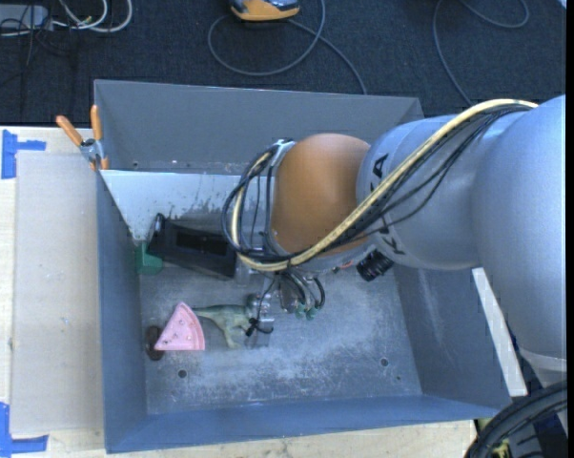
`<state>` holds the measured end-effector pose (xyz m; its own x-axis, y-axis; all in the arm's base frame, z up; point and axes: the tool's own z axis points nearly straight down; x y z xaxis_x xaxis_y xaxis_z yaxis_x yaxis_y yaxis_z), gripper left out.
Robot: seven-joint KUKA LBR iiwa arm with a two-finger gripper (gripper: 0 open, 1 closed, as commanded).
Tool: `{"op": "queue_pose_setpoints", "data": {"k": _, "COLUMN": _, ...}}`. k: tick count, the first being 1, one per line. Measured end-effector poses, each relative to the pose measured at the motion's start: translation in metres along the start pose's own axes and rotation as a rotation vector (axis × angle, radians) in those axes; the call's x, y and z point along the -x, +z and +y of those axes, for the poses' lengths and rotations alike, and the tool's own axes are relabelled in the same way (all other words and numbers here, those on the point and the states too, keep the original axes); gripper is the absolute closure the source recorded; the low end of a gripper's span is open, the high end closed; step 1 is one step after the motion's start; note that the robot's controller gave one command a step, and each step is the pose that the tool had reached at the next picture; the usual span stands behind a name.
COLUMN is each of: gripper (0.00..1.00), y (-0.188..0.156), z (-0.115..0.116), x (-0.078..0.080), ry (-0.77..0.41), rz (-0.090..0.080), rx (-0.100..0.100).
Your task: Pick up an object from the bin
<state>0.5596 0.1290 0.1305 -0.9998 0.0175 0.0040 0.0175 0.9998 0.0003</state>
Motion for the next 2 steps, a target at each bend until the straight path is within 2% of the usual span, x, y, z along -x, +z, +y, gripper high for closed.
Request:
{"op": "queue_pose_setpoints", "data": {"k": 1, "gripper": 0.0, "y": 0.0583, "z": -0.0113, "x": 0.0027, "ry": 0.048, "rz": 0.006, "rx": -0.001}}
{"op": "queue_pose_setpoints", "data": {"k": 2, "gripper": 1.0, "y": 0.0672, "z": -0.0145, "x": 0.003, "ry": 0.063, "rz": 0.005, "rx": 0.0}}
